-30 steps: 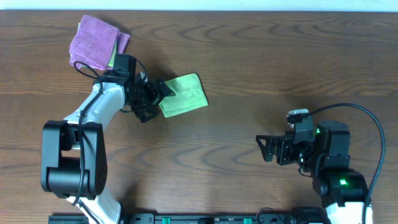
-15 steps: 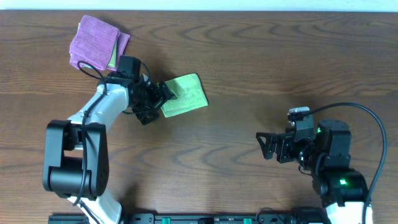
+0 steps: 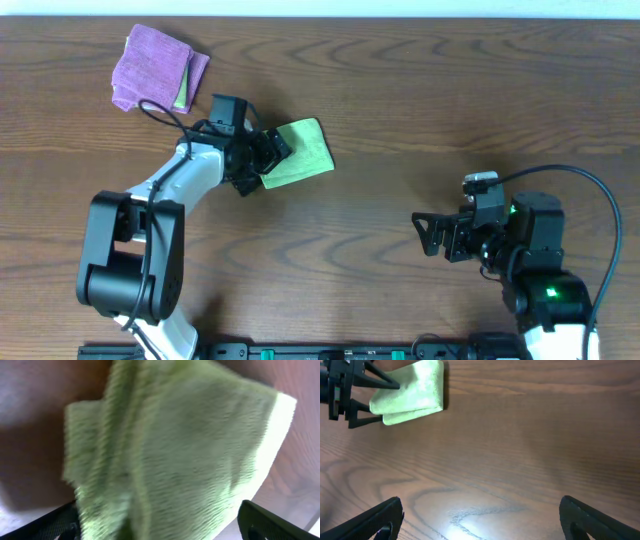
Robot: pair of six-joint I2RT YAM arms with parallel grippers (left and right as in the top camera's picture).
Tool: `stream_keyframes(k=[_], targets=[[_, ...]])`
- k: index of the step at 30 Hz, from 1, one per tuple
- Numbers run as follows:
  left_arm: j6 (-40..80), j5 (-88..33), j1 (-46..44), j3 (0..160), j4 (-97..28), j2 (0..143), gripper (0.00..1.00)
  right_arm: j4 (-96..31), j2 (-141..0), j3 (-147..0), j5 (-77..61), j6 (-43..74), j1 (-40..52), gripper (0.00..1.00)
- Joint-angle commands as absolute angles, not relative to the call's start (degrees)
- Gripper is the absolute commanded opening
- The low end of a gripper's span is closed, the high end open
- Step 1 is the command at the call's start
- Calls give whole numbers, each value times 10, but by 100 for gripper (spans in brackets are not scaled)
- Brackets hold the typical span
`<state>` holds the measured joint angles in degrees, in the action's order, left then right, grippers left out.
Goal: Fold the cloth
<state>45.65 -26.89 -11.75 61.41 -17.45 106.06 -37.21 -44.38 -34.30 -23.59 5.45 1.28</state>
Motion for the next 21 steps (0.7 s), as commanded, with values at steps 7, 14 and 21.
stream_keyframes(k=[7, 14, 21], targets=[[480, -205, -128, 611, -156, 1090, 54, -371, -442, -340, -238, 57, 6, 99], [461, -206, -128, 613, -86, 1090, 6, -371, -442, -340, -238, 57, 6, 99], [381, -177, -124, 720, -91, 1070, 6, -371, -442, -340, -238, 57, 6, 99]])
